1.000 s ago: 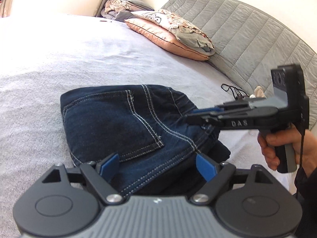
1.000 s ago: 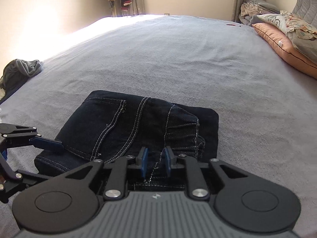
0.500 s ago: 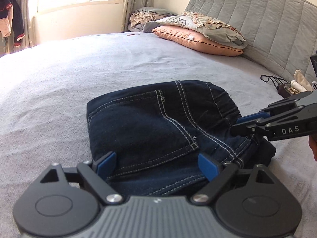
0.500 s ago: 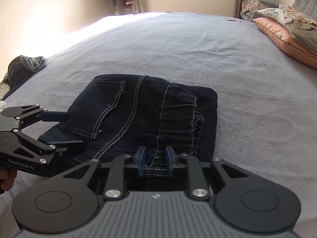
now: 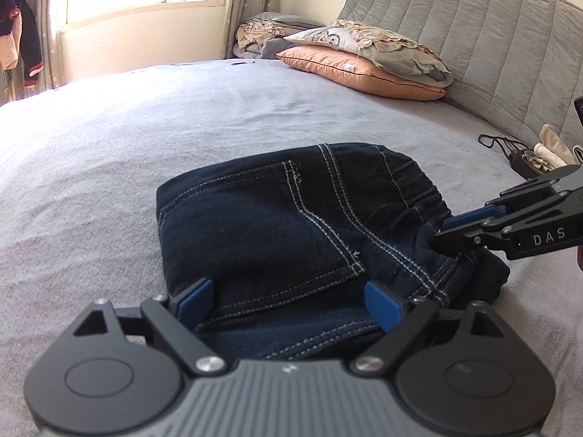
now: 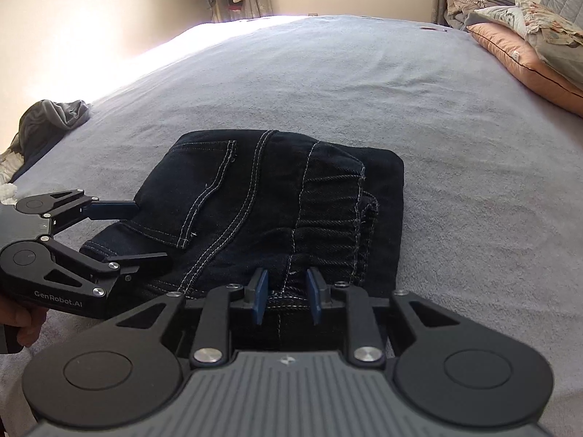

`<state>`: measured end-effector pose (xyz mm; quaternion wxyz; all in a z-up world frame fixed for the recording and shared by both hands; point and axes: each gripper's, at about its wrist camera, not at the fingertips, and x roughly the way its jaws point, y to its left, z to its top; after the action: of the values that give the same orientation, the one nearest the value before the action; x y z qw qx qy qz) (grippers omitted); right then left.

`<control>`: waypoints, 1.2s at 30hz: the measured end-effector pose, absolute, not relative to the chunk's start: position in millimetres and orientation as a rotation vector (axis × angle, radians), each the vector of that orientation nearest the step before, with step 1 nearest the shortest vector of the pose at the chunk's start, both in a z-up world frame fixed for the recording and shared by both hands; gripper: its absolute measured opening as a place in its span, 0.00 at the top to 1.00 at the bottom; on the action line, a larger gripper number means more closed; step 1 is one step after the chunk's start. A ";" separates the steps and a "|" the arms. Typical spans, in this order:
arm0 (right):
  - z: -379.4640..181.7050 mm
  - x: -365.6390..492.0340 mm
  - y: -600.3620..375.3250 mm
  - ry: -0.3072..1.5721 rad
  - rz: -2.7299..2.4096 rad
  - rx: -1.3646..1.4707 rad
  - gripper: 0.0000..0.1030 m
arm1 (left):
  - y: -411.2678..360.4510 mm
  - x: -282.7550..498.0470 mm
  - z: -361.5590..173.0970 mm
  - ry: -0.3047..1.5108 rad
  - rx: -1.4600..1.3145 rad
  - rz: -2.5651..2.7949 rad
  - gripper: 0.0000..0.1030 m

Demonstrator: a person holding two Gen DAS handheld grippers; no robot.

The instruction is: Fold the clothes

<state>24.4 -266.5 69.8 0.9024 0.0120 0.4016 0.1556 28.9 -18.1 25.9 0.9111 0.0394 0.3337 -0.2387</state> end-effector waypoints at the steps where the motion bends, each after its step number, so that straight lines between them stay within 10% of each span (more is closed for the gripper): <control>1: 69.5 23.6 -267.7 0.827 0.323 0.033 0.76 | -16.2 29.0 27.0 0.688 0.071 -0.496 0.12; 36: 66.6 25.5 -281.6 0.834 0.345 0.107 0.74 | -11.1 30.9 22.2 0.733 0.019 -0.358 0.05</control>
<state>25.5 -281.6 66.6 0.8985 0.0517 0.4029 0.1664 30.9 -11.1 22.2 0.9179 0.0093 0.3564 -0.1742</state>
